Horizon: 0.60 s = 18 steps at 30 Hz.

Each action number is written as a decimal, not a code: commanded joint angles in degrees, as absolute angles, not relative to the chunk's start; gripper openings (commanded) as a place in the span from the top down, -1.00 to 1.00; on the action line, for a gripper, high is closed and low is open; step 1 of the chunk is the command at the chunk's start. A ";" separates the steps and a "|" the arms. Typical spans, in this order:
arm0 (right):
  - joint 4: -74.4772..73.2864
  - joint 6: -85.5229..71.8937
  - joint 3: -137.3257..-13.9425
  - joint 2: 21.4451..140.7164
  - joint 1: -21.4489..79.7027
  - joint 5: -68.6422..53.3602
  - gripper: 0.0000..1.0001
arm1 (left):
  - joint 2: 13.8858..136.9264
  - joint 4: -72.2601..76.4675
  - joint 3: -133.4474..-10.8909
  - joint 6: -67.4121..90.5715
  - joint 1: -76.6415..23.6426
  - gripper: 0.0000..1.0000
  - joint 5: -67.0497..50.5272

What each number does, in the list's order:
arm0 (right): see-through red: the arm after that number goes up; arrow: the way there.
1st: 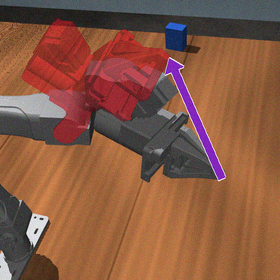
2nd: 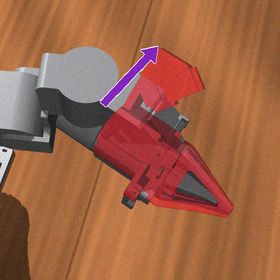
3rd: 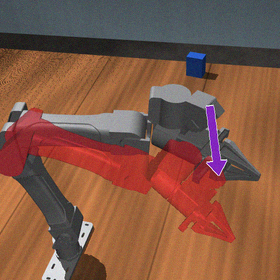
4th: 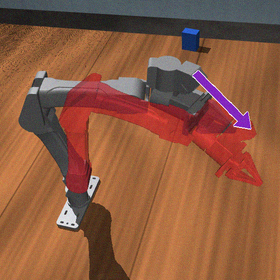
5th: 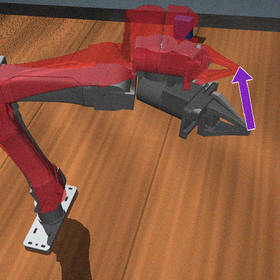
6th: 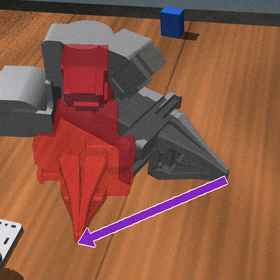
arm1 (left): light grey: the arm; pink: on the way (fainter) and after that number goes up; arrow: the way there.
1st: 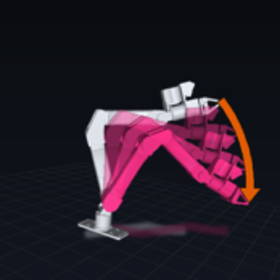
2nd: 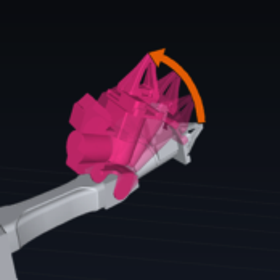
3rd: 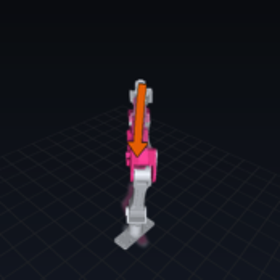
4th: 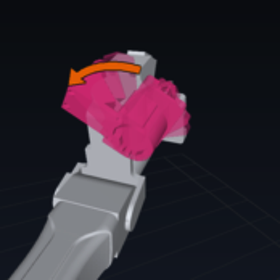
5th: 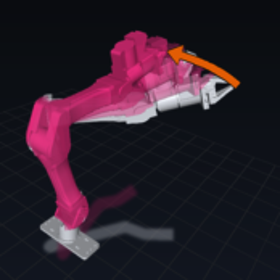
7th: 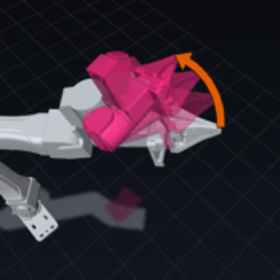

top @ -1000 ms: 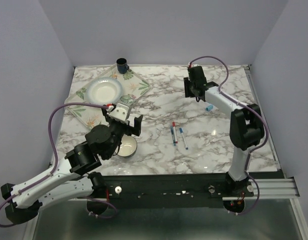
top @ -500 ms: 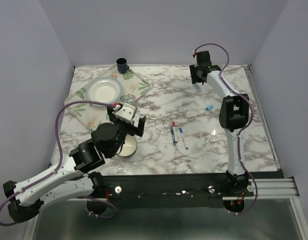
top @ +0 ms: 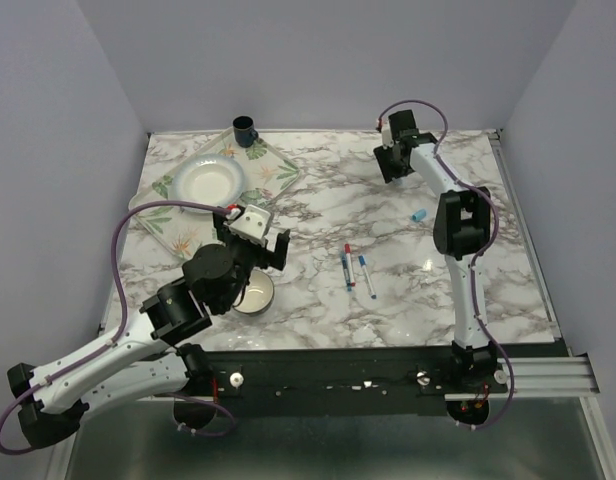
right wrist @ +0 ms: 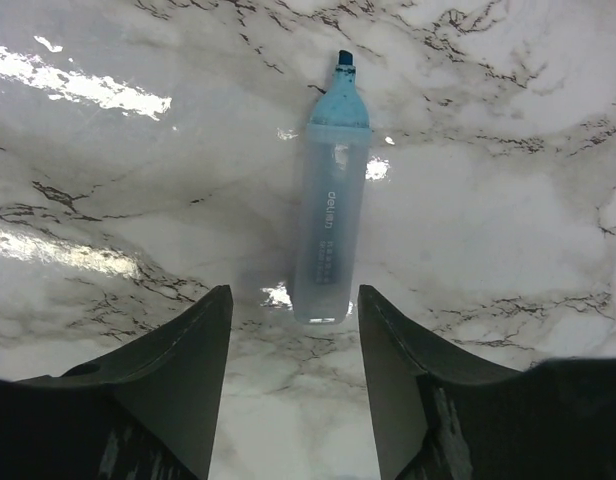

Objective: Insert the pens into the pen caps

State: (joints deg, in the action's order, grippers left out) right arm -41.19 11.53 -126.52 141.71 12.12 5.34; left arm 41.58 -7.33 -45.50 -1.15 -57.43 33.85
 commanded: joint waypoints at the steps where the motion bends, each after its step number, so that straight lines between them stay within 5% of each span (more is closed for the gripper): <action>1: -44.03 14.67 -129.20 143.17 11.25 3.25 -0.15 | 41.84 -5.36 -44.91 -1.58 -56.08 -0.98 34.45; 5: -46.05 14.77 -132.18 144.67 11.08 4.30 -0.09 | 42.19 -5.27 -44.91 -1.32 -55.02 -0.98 33.93; 6: -46.92 14.59 -133.06 145.10 10.99 4.92 0.15 | 42.36 -5.19 -44.91 -1.23 -54.93 -0.98 33.75; 9: -48.25 14.85 -132.63 144.41 10.64 2.65 0.41 | 42.54 -5.10 -44.91 -0.79 -54.23 -0.98 33.22; 18: -53.43 10.73 -136.05 146.42 9.14 -3.07 0.16 | 43.24 -3.17 -43.77 -0.97 -53.96 -0.98 34.01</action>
